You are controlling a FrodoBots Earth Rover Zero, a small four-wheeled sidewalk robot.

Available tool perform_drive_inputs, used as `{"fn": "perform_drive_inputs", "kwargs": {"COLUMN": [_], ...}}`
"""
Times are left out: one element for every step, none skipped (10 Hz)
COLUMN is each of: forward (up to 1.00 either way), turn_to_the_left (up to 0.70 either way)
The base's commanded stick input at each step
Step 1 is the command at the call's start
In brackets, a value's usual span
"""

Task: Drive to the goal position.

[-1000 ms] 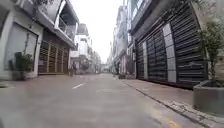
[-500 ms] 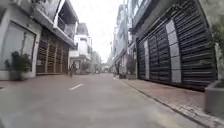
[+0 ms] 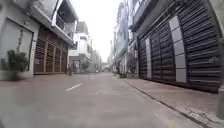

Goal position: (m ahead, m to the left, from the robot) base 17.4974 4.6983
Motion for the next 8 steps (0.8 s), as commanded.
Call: {"fn": "perform_drive_inputs", "kwargs": {"forward": [0.5, 0.5, 0.5, 0.5, 0.5, 0.5, 0.5, 0.5], "turn_to_the_left": [0.0, 0.0, 0.0, 0.0, 0.0, 0.0, 0.0, 0.0]}}
